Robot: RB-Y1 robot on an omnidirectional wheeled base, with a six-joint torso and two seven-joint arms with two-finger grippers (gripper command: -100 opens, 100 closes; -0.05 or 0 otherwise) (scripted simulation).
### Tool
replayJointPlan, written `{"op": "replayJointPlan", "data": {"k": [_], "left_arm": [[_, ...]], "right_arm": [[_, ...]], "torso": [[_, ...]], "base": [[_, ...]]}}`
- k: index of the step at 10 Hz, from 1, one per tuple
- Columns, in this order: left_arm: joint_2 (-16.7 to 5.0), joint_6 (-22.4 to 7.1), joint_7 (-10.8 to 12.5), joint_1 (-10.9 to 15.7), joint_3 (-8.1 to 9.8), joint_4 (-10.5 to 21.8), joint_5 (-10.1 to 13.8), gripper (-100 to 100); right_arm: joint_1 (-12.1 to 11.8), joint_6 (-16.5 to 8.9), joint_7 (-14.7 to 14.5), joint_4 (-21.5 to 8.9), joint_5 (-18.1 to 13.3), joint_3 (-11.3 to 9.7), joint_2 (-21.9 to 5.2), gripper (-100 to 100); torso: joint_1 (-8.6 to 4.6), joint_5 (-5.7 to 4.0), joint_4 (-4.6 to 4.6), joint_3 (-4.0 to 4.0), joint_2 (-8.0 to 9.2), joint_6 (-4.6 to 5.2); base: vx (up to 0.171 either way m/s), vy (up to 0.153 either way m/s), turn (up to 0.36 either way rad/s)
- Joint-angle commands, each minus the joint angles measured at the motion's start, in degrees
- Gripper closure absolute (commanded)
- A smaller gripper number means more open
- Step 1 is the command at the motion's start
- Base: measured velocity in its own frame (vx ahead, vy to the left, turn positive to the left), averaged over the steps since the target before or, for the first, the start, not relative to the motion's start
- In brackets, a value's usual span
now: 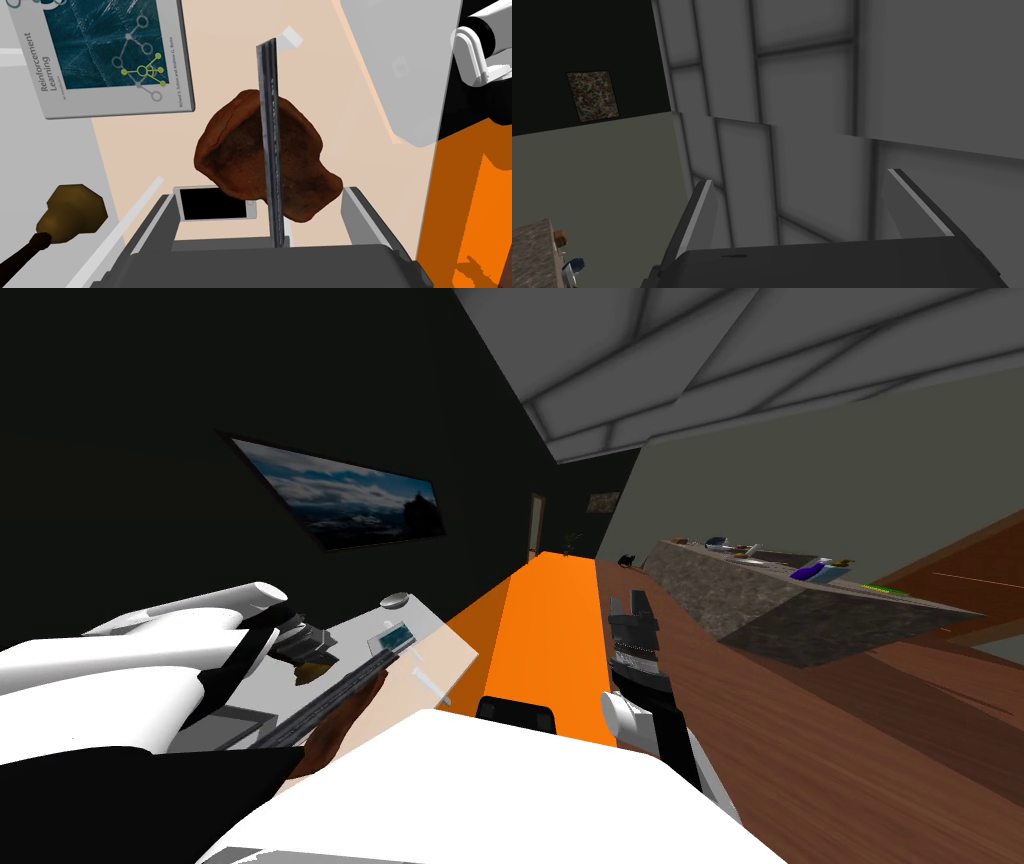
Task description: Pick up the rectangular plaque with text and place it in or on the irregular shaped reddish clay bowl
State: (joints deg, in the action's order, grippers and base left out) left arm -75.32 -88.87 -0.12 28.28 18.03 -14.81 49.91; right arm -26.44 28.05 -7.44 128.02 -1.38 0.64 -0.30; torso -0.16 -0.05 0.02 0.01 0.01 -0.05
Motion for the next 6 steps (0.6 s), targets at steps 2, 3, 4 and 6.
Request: {"op": "replayJointPlan", "data": {"k": [2,3,4,6], "left_arm": [[0.0,-0.02,0.03,-0.04,0.02,-0.05,0.01,0],[0.0,-0.02,0.03,-0.03,0.02,-0.04,0.01,0],[0.0,-0.02,0.03,-0.03,0.02,-0.05,0.01,0],[0.0,-0.02,0.03,-0.03,0.02,-0.04,0.01,0]], "right_arm": [[0.0,0.0,0.0,0.0,0.0,0.0,0.0,0],[0.0,0.0,0.0,0.0,0.0,0.0,0.0,0],[0.0,0.0,0.0,0.0,0.0,0.0,0.0,0],[0.0,0.0,0.0,0.0,0.0,0.0,0.0,0]], "torso": [[0.0,0.0,0.0,0.0,0.0,0.0],[0.0,0.0,0.0,0.0,0.0,0.0],[0.0,0.0,0.0,0.0,0.0,0.0],[0.0,0.0,0.0,0.0,0.0,0.0]], "base": [[0.0,0.0,0.0],[0.0,0.0,0.0],[0.0,0.0,0.0],[0.0,0.0,0.0]]}}
